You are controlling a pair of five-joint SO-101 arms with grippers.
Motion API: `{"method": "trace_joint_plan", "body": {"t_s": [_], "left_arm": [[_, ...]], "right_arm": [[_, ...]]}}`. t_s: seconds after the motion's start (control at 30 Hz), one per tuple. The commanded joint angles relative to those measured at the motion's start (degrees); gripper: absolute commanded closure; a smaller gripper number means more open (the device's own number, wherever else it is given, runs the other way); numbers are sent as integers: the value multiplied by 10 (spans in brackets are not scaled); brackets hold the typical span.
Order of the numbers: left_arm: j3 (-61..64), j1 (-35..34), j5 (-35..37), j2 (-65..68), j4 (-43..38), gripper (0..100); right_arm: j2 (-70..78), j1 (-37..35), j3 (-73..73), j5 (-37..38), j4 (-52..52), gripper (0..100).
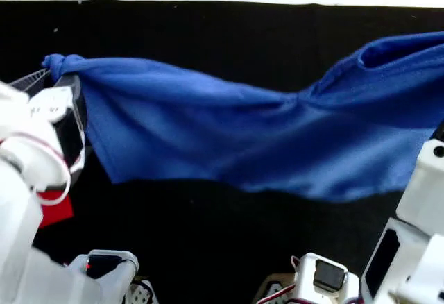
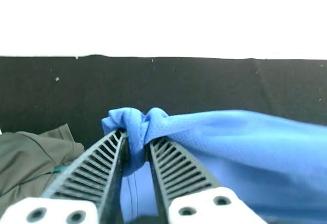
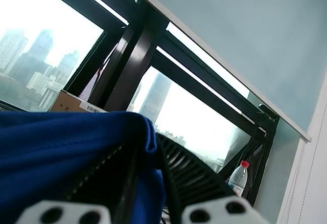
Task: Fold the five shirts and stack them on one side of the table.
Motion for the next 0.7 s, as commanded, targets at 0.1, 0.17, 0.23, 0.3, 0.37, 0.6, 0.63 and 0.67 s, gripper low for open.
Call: {"method": "trace_joint_plan", "body": {"t_s": [0.1, 0.17, 0.23, 0.3, 0.37, 0.6, 0.63, 0.67], "left_arm": [[63, -7, 3, -2, 1, 991], [116, -7, 3, -3, 1, 991], [169, -7, 2, -5, 1, 991], [205, -7, 2, -8, 1, 991], [209, -7, 2, -8, 1, 991], [145, -7, 4, -57, 1, 991], [134, -7, 4, -71, 1, 991], [124, -7, 4, -86, 1, 991]], "right_arm": [[26, 8, -14, -7, -2, 993], [43, 8, -24, -7, -15, 993], [60, 9, -51, -7, -20, 993], [73, 8, -80, -7, -20, 993], [80, 8, -105, -7, -20, 993], [80, 8, -165, -7, 25, 993], [80, 8, -177, -7, 38, 993], [80, 8, -187, -7, 50, 993]]}}
